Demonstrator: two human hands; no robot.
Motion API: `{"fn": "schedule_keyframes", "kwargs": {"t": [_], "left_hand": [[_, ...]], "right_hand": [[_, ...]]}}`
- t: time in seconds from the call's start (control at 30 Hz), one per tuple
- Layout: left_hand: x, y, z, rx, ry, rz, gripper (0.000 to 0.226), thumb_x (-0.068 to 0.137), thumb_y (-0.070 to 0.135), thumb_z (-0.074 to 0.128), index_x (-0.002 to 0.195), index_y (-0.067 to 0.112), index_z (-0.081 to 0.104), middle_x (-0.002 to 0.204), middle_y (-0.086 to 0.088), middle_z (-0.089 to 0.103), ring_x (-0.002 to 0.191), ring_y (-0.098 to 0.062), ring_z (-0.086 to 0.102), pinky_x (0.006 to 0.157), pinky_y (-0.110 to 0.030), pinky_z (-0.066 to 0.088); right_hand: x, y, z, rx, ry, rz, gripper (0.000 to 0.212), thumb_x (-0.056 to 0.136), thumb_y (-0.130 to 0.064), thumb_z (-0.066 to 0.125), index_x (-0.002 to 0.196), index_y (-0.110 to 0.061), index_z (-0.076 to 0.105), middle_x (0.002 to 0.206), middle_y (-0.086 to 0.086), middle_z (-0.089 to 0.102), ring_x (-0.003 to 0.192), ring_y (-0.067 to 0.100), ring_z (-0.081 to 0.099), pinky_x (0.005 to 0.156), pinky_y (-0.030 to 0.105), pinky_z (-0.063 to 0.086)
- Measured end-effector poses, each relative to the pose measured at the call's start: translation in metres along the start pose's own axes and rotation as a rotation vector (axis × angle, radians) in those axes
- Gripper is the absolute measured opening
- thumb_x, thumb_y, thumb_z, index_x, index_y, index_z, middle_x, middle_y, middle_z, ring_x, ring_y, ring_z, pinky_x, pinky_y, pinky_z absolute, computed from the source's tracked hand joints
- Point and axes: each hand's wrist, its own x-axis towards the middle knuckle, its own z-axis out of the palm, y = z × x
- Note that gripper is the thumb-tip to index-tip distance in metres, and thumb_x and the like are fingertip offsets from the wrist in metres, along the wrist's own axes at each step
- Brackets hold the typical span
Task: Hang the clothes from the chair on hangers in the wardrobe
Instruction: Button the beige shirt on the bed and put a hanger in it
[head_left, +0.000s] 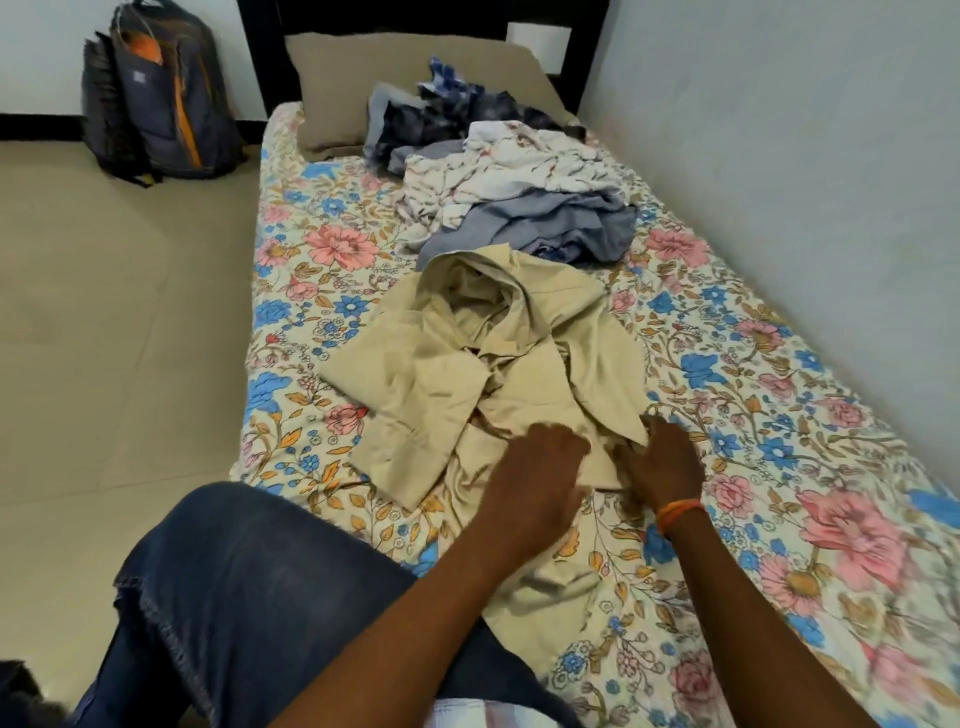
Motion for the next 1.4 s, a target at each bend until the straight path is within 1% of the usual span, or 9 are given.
{"fn": "schedule_keyframes", "kwargs": {"t": [0.13,0.27,0.43,0.57,0.67,0.8,1.0,1.27,1.4], "left_hand": [[0.002,0.019,0.026,0.072,-0.124,0.043,0.043,0.078,0.022,0.074,0.114,0.008,0.055,0.108,-0.013,0.059,0.095,-0.034,0.057,0.073,-0.043,0.046],[0.016,0.024,0.026,0.038,0.029,-0.211,0.084,0.077,0.042,0.077,0.142,0.006,0.04,0.137,-0.017,0.047,0.114,-0.034,0.051,0.086,-0.046,0.049],[0.074,0.032,-0.008,0.093,0.291,-0.254,0.026,0.087,0.034,0.065,0.101,0.013,0.071,0.103,-0.005,0.067,0.094,-0.03,0.056,0.074,-0.041,0.039],[0.1,0.028,-0.059,-0.822,0.185,-0.549,0.047,0.098,0.041,0.053,0.083,-0.001,0.067,0.075,-0.014,0.069,0.07,-0.03,0.066,0.068,-0.042,0.051],[0.111,0.009,-0.086,-1.446,0.197,-0.724,0.029,0.101,0.024,0.054,0.112,-0.001,0.066,0.104,-0.021,0.073,0.097,-0.038,0.07,0.084,-0.052,0.057],[0.088,-0.021,-0.076,-1.702,0.262,-0.879,0.022,0.103,0.013,0.048,0.114,-0.001,0.061,0.104,-0.019,0.071,0.093,-0.03,0.069,0.072,-0.038,0.061],[0.024,-0.061,-0.041,-1.711,0.238,-1.075,0.035,0.101,0.018,0.053,0.132,0.001,0.055,0.126,-0.018,0.065,0.107,-0.029,0.066,0.075,-0.042,0.059],[-0.035,-0.054,-0.054,-1.297,-0.027,-0.748,0.034,0.087,0.019,0.075,0.118,0.008,0.068,0.109,-0.009,0.075,0.105,-0.026,0.07,0.091,-0.042,0.057],[-0.04,-0.056,-0.046,-1.405,0.151,-0.871,0.024,0.096,0.015,0.062,0.119,0.008,0.067,0.11,-0.013,0.074,0.106,-0.029,0.069,0.094,-0.052,0.054]], "right_hand": [[0.013,-0.012,-0.026,0.59,0.114,0.097,0.053,0.056,-0.044,0.069,0.079,0.004,0.071,0.067,0.009,0.057,0.069,0.019,0.05,0.065,0.033,0.038],[0.005,-0.061,-0.076,0.936,-0.055,0.089,0.009,0.082,-0.009,0.069,0.073,-0.009,0.069,0.058,-0.001,0.067,0.059,0.021,0.06,0.057,0.029,0.053],[-0.006,-0.121,-0.102,1.03,-0.173,-0.137,0.013,0.093,-0.007,0.063,0.084,-0.006,0.071,0.076,0.011,0.07,0.069,0.022,0.064,0.062,0.03,0.052],[-0.003,-0.126,-0.102,1.056,-0.115,-0.255,0.021,0.092,-0.028,0.069,0.099,-0.008,0.073,0.093,0.009,0.072,0.084,0.019,0.066,0.075,0.029,0.053],[-0.02,-0.115,-0.087,0.764,0.036,-0.314,0.044,0.085,-0.049,0.073,0.112,-0.014,0.068,0.104,0.001,0.071,0.091,0.015,0.067,0.072,0.028,0.055],[-0.033,-0.086,-0.063,0.797,-0.409,-0.074,0.042,0.074,-0.044,0.078,0.105,-0.016,0.069,0.101,0.006,0.073,0.086,0.02,0.07,0.073,0.037,0.056],[-0.057,-0.065,-0.011,0.836,-0.574,-0.042,0.029,0.08,-0.001,0.076,0.107,-0.009,0.069,0.093,0.008,0.075,0.069,0.011,0.066,0.056,0.025,0.051],[-0.067,-0.094,0.016,0.751,-0.345,-0.19,0.079,0.065,-0.017,0.092,0.133,-0.024,0.053,0.118,0.0,0.062,0.103,0.019,0.065,0.082,0.038,0.058],[-0.066,-0.103,0.012,0.754,-0.408,-0.239,0.052,0.07,-0.025,0.089,0.116,-0.016,0.066,0.104,0.001,0.075,0.094,0.017,0.071,0.071,0.027,0.056]]}}
